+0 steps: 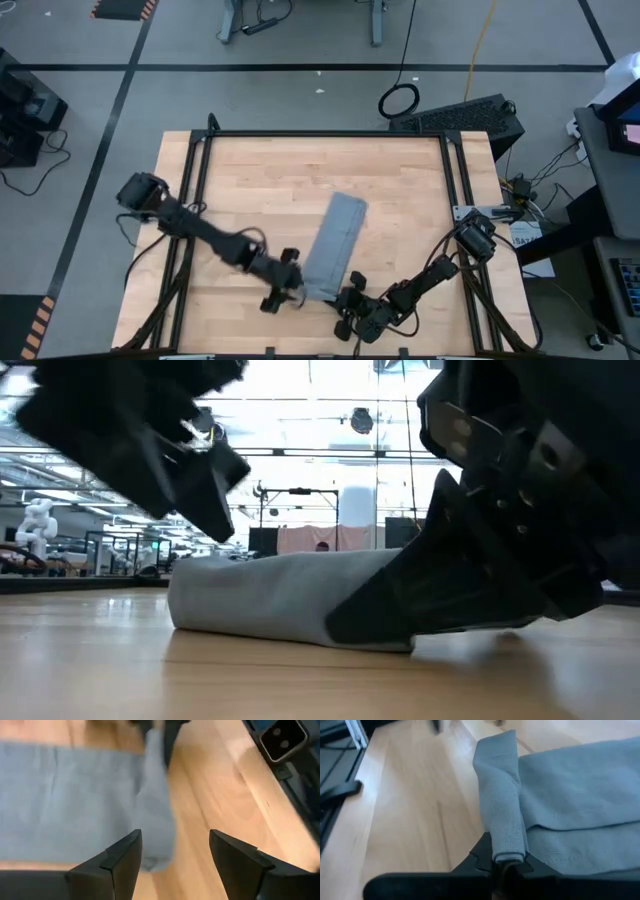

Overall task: Roll towel
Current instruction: Roll the gray towel on the table

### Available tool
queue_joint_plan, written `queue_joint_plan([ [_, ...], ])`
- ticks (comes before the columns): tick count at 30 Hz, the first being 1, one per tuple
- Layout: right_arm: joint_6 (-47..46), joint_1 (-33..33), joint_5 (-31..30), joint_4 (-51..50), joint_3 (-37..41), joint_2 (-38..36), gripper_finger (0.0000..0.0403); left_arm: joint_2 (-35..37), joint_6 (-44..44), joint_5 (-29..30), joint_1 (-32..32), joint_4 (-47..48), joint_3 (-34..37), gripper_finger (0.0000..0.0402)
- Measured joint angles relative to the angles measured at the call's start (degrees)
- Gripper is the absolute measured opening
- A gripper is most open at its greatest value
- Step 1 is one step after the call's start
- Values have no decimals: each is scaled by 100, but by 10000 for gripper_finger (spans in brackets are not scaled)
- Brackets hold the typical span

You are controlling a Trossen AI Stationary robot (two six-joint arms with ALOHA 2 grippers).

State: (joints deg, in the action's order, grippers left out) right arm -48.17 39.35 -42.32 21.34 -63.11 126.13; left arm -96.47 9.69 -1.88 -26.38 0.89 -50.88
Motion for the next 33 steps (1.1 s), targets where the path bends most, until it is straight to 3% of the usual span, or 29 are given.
queue_joint_plan([
  [3, -255, -2, 31, -6, 0, -2, 2, -134, -417, 1011, -537, -760, 155, 237],
  [7, -344, -4, 81, 52, 0, -2, 2, -378, -894, 2786, -1096, -1061, 187, 237],
  [10, -311, -11, 143, 92, 4, -2, 2, -573, -894, 3441, -1233, -1049, 182, 237],
  [16, -306, -11, 177, 101, 4, -2, 2, -941, -716, 2935, -998, -1086, 182, 237],
  [21, -325, -11, 196, 98, 4, -2, 2, -1012, -730, 2881, -847, -1091, 182, 221],
  [24, -321, -9, 202, 101, 5, 0, 2, -1012, -767, 2550, -762, -1089, 182, 176],
  [30, -237, -7, 199, 125, 7, 7, 8, -1012, -614, 1801, -617, -1021, 182, 35],
  [33, 84, 11, 233, 146, 7, 11, 27, -1010, -339, 1631, -509, -946, 180, 17],
])
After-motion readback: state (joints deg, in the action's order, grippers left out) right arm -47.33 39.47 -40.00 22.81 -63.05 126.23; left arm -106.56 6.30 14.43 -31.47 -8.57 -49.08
